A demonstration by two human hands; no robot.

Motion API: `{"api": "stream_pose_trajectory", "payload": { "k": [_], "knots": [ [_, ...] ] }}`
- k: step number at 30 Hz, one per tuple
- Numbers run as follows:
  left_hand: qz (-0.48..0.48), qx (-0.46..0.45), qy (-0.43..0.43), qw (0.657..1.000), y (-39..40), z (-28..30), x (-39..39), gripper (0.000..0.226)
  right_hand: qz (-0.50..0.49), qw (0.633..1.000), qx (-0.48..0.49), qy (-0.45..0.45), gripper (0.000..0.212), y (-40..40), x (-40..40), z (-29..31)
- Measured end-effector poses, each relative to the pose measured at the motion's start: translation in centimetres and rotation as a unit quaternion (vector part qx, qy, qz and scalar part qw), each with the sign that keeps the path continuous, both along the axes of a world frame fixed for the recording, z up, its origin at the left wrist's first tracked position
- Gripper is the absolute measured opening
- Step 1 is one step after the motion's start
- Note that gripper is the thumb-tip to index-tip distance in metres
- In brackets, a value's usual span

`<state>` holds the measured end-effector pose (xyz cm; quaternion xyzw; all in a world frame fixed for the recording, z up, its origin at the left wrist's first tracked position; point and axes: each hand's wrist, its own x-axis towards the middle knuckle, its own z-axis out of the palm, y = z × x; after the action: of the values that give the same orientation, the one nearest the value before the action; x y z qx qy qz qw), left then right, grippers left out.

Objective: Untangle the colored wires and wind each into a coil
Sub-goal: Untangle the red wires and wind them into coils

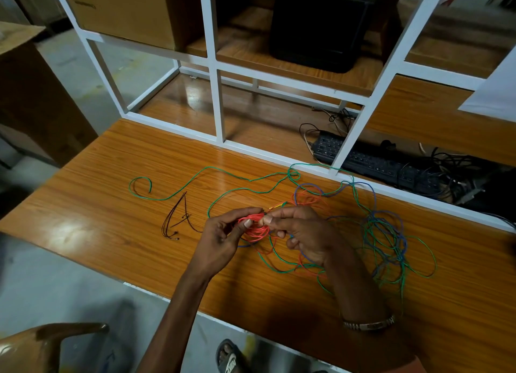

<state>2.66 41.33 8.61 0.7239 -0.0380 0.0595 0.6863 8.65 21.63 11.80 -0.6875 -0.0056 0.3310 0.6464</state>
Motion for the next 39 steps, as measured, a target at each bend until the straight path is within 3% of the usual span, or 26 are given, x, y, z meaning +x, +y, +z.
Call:
{"api": "stream_pose_trajectory", "payload": {
  "k": [15, 22, 28, 30, 33, 39],
  "knots": [
    [0.000, -0.010, 0.013, 1.000, -0.1, 0.1, 0.2, 0.027, -0.008, 1.000, 0.019, 0.020, 0.011, -0.1, 0.4, -0.1],
    [-0.008, 0.020, 0.003, 1.000, -0.1, -0.1, 0.4, 0.025, -0.010, 0.999, -0.007, 0.039, 0.027, -0.1, 0.5, 0.2],
    [0.004, 0.011, 0.004, 1.000, -1.0, -0.1, 0.2, 0.025, -0.033, 0.996, -0.027, 0.082, 0.025, 0.0, 1.1, 1.1],
    [0.014, -0.015, 0.015, 1.000, -1.2, -0.1, 0.5, 0.025, -0.049, 0.996, -0.014, 0.073, 0.026, 0.1, 1.2, 1.0],
    [0.044, -0.063, 0.027, 0.997, -1.4, 0.1, 0.9, 0.027, -0.047, 0.998, 0.019, 0.034, 0.009, 0.3, 0.9, 1.0],
    [0.062, -0.090, 0.020, 0.994, -2.3, 1.5, 0.9, 0.027, -0.043, 0.998, 0.037, 0.004, 0.009, -0.6, 0.8, 2.5]
  ]
}}
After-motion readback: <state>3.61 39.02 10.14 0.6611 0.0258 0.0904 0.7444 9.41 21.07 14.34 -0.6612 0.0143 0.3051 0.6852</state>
